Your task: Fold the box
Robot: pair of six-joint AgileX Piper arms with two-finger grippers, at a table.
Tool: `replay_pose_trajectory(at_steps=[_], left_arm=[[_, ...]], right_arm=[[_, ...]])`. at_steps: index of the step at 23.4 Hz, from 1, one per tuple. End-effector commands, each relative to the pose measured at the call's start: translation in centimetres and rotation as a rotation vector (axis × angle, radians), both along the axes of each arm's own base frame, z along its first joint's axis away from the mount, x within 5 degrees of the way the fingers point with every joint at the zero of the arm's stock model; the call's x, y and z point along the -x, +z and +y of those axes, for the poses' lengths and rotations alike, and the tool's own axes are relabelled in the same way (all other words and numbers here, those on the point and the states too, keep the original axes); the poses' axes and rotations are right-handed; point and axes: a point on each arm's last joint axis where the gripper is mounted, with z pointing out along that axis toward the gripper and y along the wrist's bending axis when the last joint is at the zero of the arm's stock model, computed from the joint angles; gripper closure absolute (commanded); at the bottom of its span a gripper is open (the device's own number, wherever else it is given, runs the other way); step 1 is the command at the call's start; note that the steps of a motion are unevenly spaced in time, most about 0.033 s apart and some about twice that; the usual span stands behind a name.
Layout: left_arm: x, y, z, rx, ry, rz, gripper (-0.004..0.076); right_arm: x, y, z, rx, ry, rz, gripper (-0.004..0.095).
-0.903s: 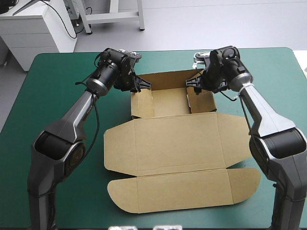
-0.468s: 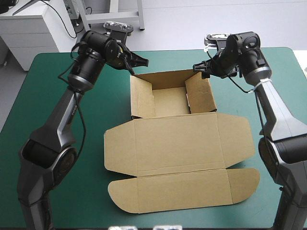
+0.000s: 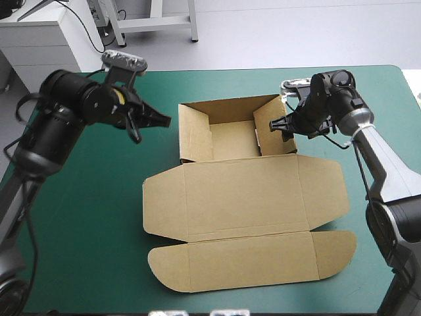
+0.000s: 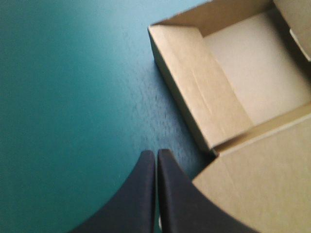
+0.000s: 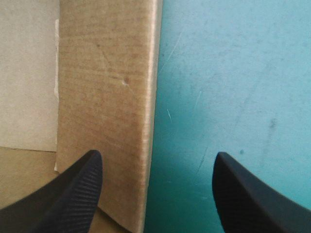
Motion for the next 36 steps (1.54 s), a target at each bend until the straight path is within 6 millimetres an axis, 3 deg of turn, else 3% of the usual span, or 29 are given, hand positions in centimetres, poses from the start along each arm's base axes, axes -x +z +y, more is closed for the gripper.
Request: replay_pose_trajectory(at_steps=[1, 7, 12, 14, 16, 17, 19, 22, 24, 26, 28, 31, 33, 36], left_arm=[[4.6, 0.2, 2.2, -0.003, -0.003, 0.008, 0.0732], [9.5, -2.6, 4.7, 0.013, 0.005, 0.000, 0.0732], [12.5, -4.4, 6.2, 0.071, 0.024, -0.086, 0.0732], [13.8, -5.5, 6.8, 0.101, 0.025, -0.131, 0.0732], [16.2, -8.4, 7.9, 0.132, 0.017, -0.177, 0.0732], [16.7, -9.2, 8.2, 0.135, 0.016, -0.182, 0.0732], [18.2, -11.5, 9.0, 0.143, 0.013, -0.198, 0.0732], [19.5, -13.5, 9.6, 0.167, 0.029, -0.210, 0.0732], [20.3, -14.3, 10.0, 0.189, 0.030, -0.236, 0.0732], [20.6, -14.5, 10.1, 0.201, 0.030, -0.255, 0.0732], [20.7, -14.3, 10.2, 0.209, 0.029, -0.274, 0.0732], [20.6, -14.2, 10.2, 0.216, 0.027, -0.291, 0.0732], [20.6, -14.1, 10.1, 0.219, 0.026, -0.298, 0.0732], [20.6, -14.0, 10.1, 0.223, 0.025, -0.306, 0.0732]], right_arm=[[0.2, 1.1, -0.1, -0.028, 0.006, -0.086, 0.0301], [-0.6, -1.0, 1.0, -0.100, 0.057, -0.035, 0.0301], [-0.8, -1.9, 1.1, -0.095, 0.059, 0.003, 0.0320], [-0.9, -2.5, 1.1, -0.083, 0.070, 0.030, 0.0433], [-1.3, -3.3, 1.1, -0.070, 0.088, 0.039, 0.0817], [-1.4, -3.4, 1.1, -0.072, 0.086, 0.029, 0.0933], [-1.6, -1.9, 1.2, -0.084, 0.080, -0.025, 0.0928], [-1.4, 2.7, 0.0, -0.092, 0.074, -0.117, 0.0928], [-0.7, 8.4, -3.5, -0.062, 0.033, -0.244, 0.0928], [-0.1, 12.3, -7.9, -0.021, -0.073, -0.364, 0.0928], [0.8, 14.6, -13.3, 0.007, -0.209, -0.448, 0.0928], [1.6, 14.6, -18.2, 0.027, -0.338, -0.449, 0.0928], [2.0, 13.6, -22.3, 0.051, -0.433, -0.423, 0.0928], [2.0, 12.1, -26.4, 0.064, -0.530, -0.405, 0.0928]])
